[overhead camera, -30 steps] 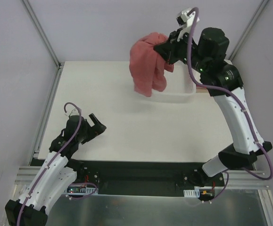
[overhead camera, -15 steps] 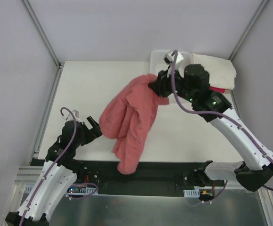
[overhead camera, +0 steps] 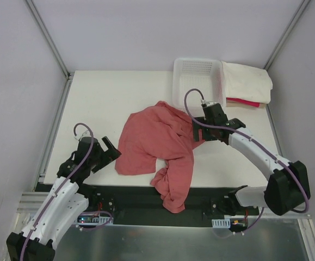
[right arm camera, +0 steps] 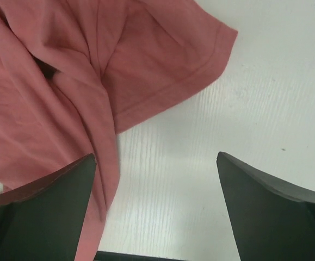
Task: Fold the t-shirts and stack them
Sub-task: Move the tshirt to the center of the board, then flatten out the tshirt
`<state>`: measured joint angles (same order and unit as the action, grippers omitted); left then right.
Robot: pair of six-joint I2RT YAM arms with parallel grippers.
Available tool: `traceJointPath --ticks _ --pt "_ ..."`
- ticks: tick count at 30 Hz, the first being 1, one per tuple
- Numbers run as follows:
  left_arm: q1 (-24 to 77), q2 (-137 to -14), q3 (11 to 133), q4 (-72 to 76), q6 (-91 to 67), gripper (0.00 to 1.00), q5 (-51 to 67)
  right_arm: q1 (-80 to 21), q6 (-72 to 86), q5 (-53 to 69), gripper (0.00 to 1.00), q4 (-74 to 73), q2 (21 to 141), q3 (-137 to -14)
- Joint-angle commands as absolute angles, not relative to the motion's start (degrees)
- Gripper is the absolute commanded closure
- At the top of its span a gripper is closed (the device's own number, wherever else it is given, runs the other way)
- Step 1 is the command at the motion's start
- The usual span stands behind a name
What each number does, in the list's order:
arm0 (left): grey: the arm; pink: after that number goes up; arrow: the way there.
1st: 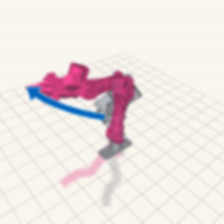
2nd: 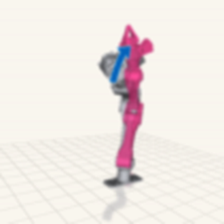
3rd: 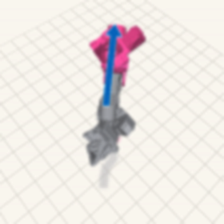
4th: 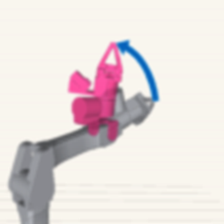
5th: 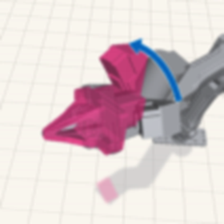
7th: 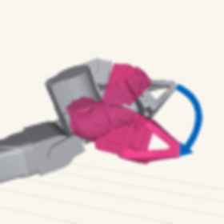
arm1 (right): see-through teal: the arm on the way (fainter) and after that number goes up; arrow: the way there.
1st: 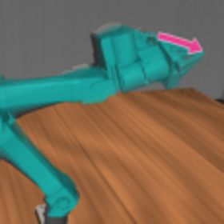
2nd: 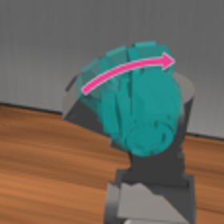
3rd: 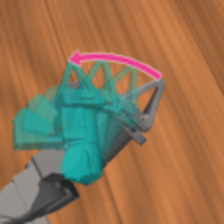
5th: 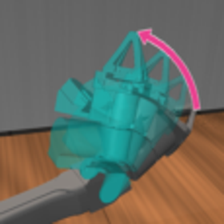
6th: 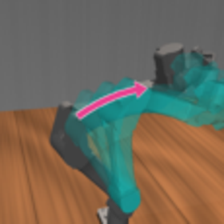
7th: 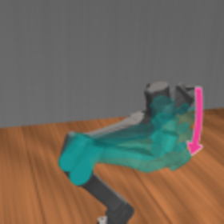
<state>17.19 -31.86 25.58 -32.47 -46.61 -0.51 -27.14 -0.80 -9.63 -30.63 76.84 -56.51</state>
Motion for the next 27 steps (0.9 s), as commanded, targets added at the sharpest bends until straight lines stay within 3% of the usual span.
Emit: traceJointPath --ticks 1,6,10,13,18,19,22,23,24,27 --pt "17.1 -35.8 26.8 -31.8 -47.6 0.0 -0.1 -27.3 4.6 -14.7 0.03 -28.0 67.4 -52.2" --pt "17.1 -41.3 25.6 -28.0 -47.2 0.01 6.1 -26.6 9.4 -20.6 0.03 -31.3 62.9 -48.3" --pt "17.2 -44.4 23.9 -27.9 -49.4 0.04 8.2 -26.6 10.1 -9.9 0.03 -27.9 59.7 -44.0" --pt "19.0 -46.8 22.8 -27.0 -50.4 0.1 8.7 -26.8 9.6 -1.2 0.03 -24.2 58.3 -40.6" --pt "25.8 -52.1 22.5 -26.9 -53.7 0.21 4.1 -26.9 10.3 -5.9 0.03 -26.3 59.4 -39.9" --pt "26.4 -53.9 22.7 -26.9 -54.0 0.26 3.2 -26.8 10.8 -7.4 0.03 -26.3 59.7 -40.0" --pt "27.4 -58.1 24.1 -26.6 -54.1 0.57 0.4 -26.7 12.3 -12.9 0.03 -26.3 61.9 -41.8" --pt "27.4 -58.9 25.0 -26.3 -53.4 0.84 -1.0 -26.6 12.5 -15.4 0.03 -26.5 63.9 -42.7" --pt "27.4 -59.6 25.5 -26.2 -52.5 1.0 -2.2 -26.4 12.7 -16.3 0.03 -26.7 65.1 -43.7" --pt "27.4 -60.5 27.4 -26.4 -50.9 1.0 -8.3 -25.3 12.3 -20.0 0.03 -25.7 70.6 -47.4"
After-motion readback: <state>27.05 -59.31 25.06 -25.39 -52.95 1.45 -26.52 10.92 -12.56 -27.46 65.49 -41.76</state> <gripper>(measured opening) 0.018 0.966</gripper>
